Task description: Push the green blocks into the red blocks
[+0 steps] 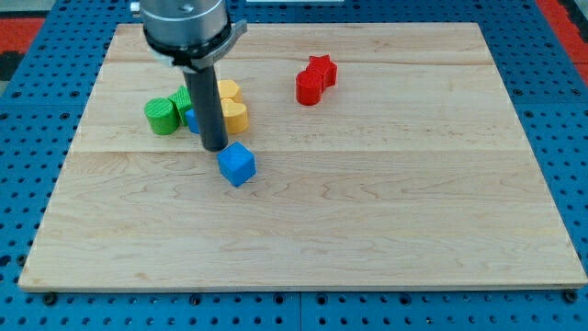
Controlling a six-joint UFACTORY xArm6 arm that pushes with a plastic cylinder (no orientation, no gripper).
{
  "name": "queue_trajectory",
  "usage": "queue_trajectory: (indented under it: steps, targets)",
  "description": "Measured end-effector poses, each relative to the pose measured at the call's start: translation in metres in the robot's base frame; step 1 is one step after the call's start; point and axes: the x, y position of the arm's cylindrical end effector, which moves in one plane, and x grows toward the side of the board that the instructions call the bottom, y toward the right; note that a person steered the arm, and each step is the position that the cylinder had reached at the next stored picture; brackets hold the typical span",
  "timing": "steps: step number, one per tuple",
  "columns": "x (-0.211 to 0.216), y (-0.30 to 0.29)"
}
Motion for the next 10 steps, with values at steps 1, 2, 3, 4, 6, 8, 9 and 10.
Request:
queue_trajectory:
  steps: [1, 2, 3, 4, 6, 8, 9, 10]
  targets:
    - [-0.008, -0.049]
    - [-0.039, -0.051]
    - [-0.056, -0.054]
    - [-0.073, -0.051]
    - [-0.138, -0.073]
    - [-0.153, 0.06]
    - [-0.144, 0.05]
    - [-0.134, -0.028]
